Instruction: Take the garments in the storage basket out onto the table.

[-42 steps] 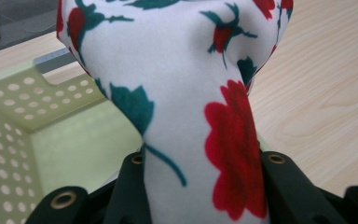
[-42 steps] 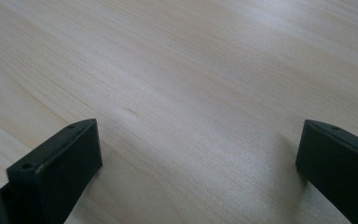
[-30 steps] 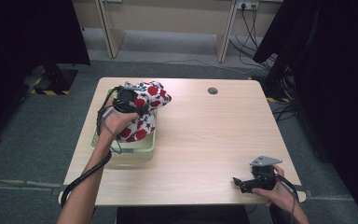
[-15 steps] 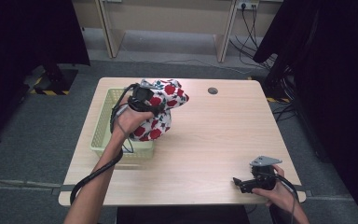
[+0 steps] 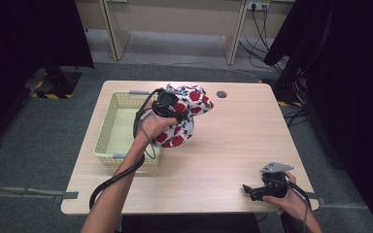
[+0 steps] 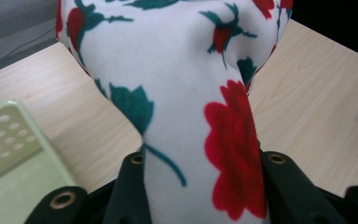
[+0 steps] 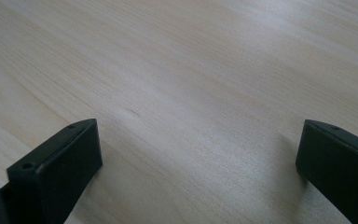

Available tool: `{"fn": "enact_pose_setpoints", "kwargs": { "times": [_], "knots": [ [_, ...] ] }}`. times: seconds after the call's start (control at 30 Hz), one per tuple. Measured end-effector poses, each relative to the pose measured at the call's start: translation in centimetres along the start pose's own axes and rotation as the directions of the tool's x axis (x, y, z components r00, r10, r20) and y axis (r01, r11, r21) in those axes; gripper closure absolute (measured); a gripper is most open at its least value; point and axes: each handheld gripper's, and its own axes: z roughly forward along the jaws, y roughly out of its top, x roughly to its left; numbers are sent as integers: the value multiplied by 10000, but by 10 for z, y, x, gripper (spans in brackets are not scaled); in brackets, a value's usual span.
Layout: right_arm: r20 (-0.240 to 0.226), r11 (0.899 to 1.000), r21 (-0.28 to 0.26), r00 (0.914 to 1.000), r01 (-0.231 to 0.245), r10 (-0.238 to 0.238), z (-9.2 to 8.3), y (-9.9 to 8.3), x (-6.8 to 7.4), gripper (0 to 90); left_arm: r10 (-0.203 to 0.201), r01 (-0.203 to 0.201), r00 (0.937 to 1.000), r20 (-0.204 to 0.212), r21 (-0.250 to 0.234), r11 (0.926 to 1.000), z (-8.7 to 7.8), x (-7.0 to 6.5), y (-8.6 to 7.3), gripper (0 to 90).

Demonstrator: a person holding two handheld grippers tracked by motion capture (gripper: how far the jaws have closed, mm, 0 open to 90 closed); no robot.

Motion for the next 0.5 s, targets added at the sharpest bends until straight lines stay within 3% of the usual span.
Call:
{"fn": "enact_pose_setpoints", "kwargs": {
  "times": [0.27, 0.37, 0.5],
  "knots": [
    [-10, 10000, -26, 10000, -14, 14, 0, -1, 0, 4, 216, -218, 9997, 93, 167, 9996, 21, -12, 3, 687],
    [-11, 10000, -30, 10000, 9, -9, 0, 0, 0, 3, 398, -395, 9992, -55, 351, 9986, 29, -16, 4, 686],
    [-16, 10000, -37, 10000, -11, 11, 0, 0, 0, 3, 318, -319, 9995, 59, 305, 9990, 40, -21, 4, 687]
  ]
}}
